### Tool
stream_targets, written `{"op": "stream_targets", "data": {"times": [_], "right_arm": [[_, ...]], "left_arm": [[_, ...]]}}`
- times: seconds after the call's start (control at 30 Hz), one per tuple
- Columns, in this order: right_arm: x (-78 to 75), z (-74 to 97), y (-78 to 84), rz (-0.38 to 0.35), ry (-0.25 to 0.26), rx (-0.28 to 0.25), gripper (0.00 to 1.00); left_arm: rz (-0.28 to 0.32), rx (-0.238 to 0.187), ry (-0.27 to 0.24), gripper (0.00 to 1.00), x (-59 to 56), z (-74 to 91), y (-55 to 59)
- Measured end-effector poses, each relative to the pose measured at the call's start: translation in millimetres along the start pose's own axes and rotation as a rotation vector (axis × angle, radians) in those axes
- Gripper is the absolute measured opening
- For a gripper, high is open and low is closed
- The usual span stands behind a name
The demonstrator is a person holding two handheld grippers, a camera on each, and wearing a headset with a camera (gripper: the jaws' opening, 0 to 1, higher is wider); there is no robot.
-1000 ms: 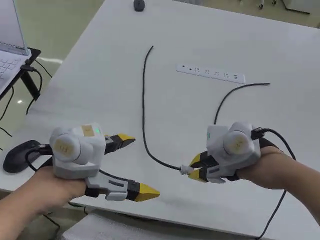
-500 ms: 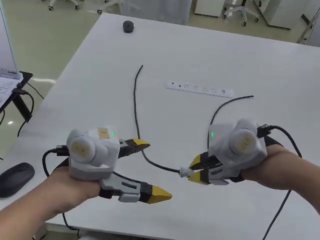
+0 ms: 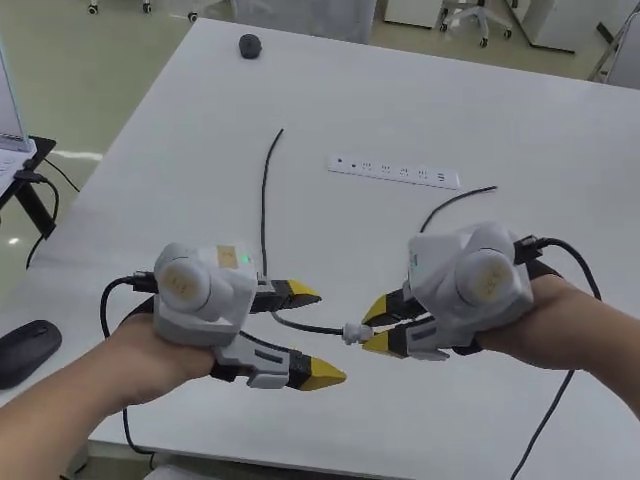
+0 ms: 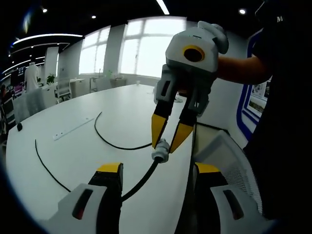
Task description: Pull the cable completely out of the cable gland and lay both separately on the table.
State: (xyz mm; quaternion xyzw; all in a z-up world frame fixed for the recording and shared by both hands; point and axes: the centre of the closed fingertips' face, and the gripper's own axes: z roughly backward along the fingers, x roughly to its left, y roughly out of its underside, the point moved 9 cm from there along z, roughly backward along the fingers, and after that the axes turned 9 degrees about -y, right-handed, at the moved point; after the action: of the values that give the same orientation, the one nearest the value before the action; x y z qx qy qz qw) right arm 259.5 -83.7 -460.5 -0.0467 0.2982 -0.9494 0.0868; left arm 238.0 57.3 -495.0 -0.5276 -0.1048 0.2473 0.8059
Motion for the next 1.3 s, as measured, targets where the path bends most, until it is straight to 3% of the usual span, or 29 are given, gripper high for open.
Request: {"op": "stream_targets", "data": {"times": [0.07,0.77,1.3], "right_arm": [[-0.2,-0.2,-0.1,0.003,0.001,0.0,0.06],[-0.7,2.8,3.2,0.038,0.011,-0.003,0.06],[4.0,4.7,8.7,0.105,0.018,-0.019,0.06]], "left_arm": [[-0.028,-0.011,0.007,0.52,-0.5,-3.0,-1.8],[-0.021,-0.051,0.059,0.17,1.0,-14.0,-9.5],[-0.059,-0.048,0.08,0.16,-2.8,-15.9,-7.7]]}}
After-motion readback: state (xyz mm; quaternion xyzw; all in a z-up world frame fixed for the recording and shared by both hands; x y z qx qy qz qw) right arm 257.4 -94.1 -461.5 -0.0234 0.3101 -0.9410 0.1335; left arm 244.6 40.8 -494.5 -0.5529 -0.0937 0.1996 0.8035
